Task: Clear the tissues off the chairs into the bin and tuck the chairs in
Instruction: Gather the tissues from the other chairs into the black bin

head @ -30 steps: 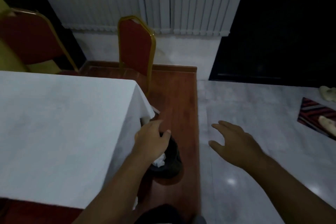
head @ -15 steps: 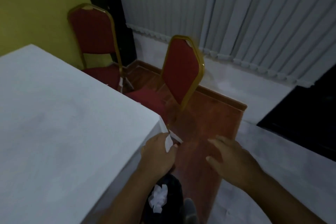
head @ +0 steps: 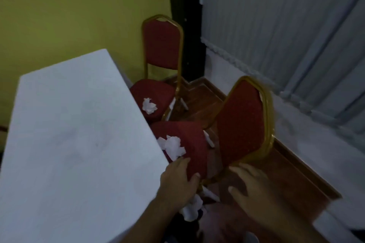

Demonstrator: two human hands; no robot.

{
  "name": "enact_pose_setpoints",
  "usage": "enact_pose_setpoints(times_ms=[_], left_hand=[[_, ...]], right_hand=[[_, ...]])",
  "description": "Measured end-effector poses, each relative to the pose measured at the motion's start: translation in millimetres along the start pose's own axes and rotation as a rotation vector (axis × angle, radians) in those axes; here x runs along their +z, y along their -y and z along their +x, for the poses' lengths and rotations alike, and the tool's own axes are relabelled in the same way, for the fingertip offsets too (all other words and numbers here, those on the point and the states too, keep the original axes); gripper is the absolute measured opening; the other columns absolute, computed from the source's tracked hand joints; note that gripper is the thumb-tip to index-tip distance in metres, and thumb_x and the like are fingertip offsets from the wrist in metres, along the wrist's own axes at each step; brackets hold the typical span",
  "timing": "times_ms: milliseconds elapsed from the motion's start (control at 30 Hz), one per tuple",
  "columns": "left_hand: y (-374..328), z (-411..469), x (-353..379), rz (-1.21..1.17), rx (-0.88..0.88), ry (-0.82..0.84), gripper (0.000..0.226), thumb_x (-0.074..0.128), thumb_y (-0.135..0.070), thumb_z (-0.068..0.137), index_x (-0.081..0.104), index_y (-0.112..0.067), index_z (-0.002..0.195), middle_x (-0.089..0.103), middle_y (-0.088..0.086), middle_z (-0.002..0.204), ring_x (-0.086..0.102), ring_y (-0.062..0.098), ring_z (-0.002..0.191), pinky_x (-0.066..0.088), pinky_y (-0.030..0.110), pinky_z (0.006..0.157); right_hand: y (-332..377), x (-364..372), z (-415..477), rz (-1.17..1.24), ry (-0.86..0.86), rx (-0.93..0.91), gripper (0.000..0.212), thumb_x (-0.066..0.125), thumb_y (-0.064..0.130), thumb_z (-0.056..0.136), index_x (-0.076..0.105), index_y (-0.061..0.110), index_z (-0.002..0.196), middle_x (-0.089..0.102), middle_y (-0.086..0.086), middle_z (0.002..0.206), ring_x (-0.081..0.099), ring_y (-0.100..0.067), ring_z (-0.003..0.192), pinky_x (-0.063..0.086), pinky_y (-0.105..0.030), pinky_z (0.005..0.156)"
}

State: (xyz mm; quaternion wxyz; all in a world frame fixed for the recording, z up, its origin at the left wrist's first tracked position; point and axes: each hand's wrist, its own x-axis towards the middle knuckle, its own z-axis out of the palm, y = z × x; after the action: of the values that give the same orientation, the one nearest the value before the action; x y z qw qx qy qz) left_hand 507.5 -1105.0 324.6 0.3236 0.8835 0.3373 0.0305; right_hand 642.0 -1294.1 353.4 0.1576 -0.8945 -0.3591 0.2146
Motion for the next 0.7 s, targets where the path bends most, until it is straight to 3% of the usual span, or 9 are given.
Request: enact_pose_setpoints(times_ms=[267, 367, 600, 700], left_hand=[[-34, 58, 7, -0.042, -0.224, -0.167, 0.057, 0.050, -0.054, 0.083, 0.047, -0.033, 0.135, 0.056, -0.011, 0.135, 0.050, 0.015, 0.124, 0.042, 0.032, 0.103], [-32, 89, 8, -0.092, -0.290, -0.186, 0.058, 0.053, -0.051, 0.085, 0.045, -0.031, 0.139, 0.052, -0.010, 0.141, 0.045, 0.015, 0.129, 0.038, 0.030, 0.106], [28, 220, -5, -0.188, -0.361, -0.145, 0.055, 0.051, -0.044, 0.091, 0.042, -0.026, 0.143, 0.045, -0.009, 0.146, 0.039, 0.013, 0.135, 0.033, 0.032, 0.113], [72, 307, -8, -0.198, -0.416, -0.145, 0.047, 0.052, -0.025, 0.093, 0.048, -0.019, 0.140, 0.050, -0.001, 0.143, 0.044, 0.017, 0.132, 0.033, 0.034, 0.113]], right_hand=[[4, -36, 138, -0.040, 0.245, -0.256, 0.061, 0.055, 0.054, 0.086, 0.035, 0.046, 0.143, 0.027, 0.013, 0.158, 0.027, -0.015, 0.143, 0.037, -0.038, 0.111], [14, -38, 191, -0.067, 0.253, -0.307, 0.062, 0.057, 0.053, 0.087, 0.034, 0.045, 0.144, 0.026, 0.012, 0.158, 0.026, -0.016, 0.144, 0.037, -0.037, 0.111], [45, -23, 334, -0.037, 0.232, -0.274, 0.065, 0.060, 0.052, 0.086, 0.034, 0.043, 0.145, 0.030, 0.012, 0.156, 0.028, -0.015, 0.143, 0.037, -0.039, 0.113], [57, 0, 409, -0.048, 0.215, -0.251, 0.068, 0.065, 0.050, 0.082, 0.039, 0.040, 0.144, 0.037, 0.010, 0.152, 0.037, -0.017, 0.137, 0.038, -0.038, 0.111]])
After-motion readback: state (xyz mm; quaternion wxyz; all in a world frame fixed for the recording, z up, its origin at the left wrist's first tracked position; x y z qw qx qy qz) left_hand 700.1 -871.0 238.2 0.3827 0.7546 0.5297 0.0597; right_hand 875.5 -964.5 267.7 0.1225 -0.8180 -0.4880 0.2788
